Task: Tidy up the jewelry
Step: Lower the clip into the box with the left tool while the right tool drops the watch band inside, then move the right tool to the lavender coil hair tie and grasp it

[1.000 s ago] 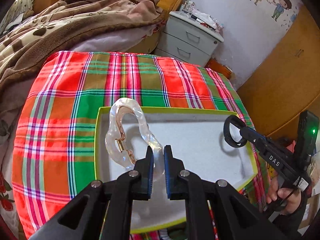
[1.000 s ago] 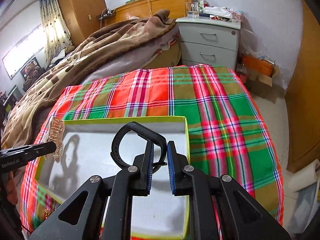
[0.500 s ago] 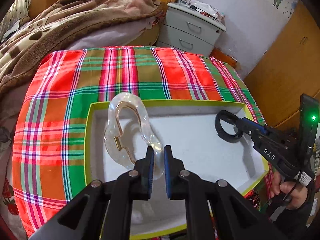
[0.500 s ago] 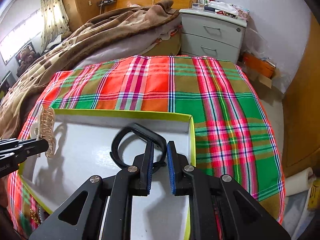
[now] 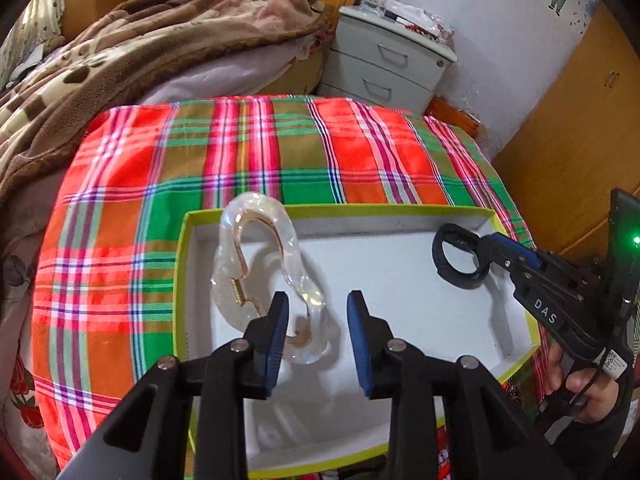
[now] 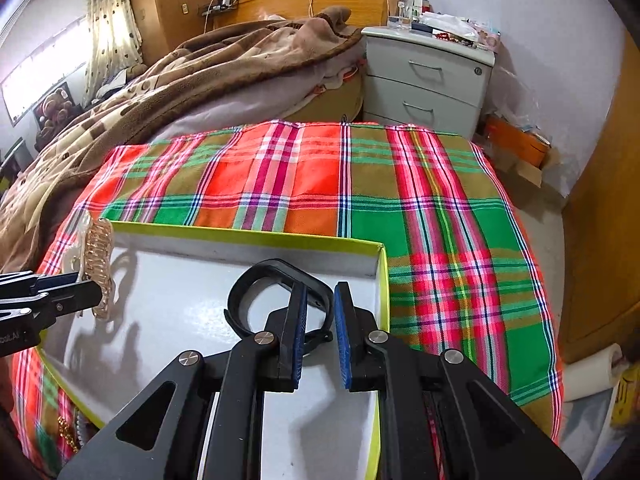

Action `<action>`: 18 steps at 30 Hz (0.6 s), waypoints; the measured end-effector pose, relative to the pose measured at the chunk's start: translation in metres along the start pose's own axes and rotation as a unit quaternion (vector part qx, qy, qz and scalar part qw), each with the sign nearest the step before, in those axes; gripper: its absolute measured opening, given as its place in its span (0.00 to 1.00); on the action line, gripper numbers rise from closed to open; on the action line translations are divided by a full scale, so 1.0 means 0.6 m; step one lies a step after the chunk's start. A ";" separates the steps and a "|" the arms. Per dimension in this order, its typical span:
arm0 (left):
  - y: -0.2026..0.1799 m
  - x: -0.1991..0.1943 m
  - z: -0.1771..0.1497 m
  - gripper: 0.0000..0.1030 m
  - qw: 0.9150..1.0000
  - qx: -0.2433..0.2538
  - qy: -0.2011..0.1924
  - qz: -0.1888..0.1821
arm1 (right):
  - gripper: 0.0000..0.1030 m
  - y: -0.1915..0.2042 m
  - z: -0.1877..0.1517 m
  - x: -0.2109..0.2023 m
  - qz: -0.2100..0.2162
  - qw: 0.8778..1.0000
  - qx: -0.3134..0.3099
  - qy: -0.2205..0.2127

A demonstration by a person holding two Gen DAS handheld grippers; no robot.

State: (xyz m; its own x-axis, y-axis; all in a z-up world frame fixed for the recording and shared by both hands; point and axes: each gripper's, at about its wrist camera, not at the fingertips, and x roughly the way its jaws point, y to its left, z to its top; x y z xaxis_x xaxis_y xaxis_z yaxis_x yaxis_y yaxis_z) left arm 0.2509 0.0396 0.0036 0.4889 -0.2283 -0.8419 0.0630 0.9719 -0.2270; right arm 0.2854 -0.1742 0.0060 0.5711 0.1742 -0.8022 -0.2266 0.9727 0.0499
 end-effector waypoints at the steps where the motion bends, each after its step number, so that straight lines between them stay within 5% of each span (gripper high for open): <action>1: -0.002 -0.008 -0.001 0.33 1.000 0.003 -0.009 -0.003 | 0.15 -0.001 0.000 -0.005 0.002 1.000 0.002 -0.004; 3: -0.006 -0.017 -0.002 0.40 1.000 0.007 -0.012 -0.009 | 0.17 -0.002 -0.001 -0.013 0.003 1.000 0.004 -0.012; 7: -0.009 -0.034 -0.009 0.40 1.000 0.006 -0.017 -0.006 | 0.17 -0.004 -0.007 -0.036 0.004 1.000 0.011 -0.024; 18: -0.006 -0.110 -0.087 0.46 0.997 -0.004 -0.037 -0.073 | 0.21 -0.015 -0.057 -0.128 0.036 0.997 0.030 -0.065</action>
State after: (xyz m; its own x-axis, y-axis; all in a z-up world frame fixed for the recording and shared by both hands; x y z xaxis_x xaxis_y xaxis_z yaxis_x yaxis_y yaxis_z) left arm 0.1728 0.0482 0.0346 0.5387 -0.3612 -0.7611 0.1304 0.9283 -0.3483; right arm 0.2166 -0.2016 0.0466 0.6529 0.2580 -0.7121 -0.2256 0.9638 0.1423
